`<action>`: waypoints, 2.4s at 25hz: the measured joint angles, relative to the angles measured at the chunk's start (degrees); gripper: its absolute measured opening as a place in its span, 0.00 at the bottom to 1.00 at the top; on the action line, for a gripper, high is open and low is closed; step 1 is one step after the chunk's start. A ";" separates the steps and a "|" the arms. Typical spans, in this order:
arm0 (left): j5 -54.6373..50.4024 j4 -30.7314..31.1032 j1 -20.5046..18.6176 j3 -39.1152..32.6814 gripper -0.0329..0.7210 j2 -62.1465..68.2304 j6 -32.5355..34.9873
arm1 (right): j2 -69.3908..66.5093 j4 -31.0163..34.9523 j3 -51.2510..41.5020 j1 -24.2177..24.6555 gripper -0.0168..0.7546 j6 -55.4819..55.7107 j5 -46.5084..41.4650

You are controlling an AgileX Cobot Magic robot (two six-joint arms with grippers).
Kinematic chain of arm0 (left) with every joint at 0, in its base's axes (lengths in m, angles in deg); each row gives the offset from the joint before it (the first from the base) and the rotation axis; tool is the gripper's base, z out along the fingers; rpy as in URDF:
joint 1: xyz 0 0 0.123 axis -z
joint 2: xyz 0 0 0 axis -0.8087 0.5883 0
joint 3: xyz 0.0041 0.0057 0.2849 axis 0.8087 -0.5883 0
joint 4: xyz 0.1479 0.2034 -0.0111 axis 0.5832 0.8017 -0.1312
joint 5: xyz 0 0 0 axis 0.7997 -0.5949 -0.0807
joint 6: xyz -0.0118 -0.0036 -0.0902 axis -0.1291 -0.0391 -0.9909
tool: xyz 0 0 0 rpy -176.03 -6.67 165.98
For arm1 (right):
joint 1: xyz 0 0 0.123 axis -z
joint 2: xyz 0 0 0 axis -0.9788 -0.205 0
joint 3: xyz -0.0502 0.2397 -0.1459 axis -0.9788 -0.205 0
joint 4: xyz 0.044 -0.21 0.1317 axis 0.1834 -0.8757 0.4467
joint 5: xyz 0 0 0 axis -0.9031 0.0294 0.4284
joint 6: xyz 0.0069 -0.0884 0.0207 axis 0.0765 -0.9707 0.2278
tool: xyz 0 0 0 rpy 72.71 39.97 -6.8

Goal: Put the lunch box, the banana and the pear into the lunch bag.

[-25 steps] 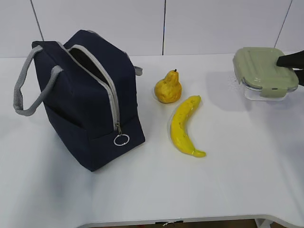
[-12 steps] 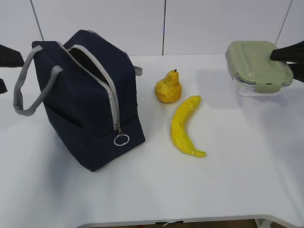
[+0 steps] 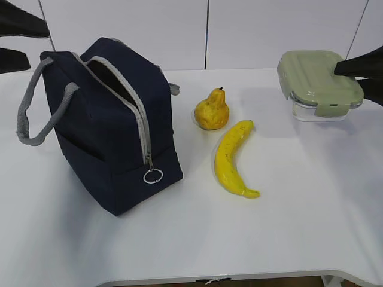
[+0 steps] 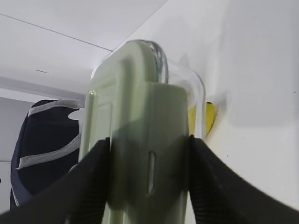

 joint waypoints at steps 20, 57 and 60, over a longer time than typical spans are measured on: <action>-14.98 29.38 2.46 19.19 0.69 10.74 -23.06 | 0.00 -3.77 3.76 -0.84 0.52 2.15 -0.10; -12.42 32.08 7.24 19.41 0.24 18.02 -25.26 | 4.64 -11.71 23.47 -19.14 0.52 16.43 -3.20; -12.42 31.85 7.24 19.41 0.20 18.02 -25.26 | 4.64 -13.89 25.72 -22.42 0.52 17.89 -3.73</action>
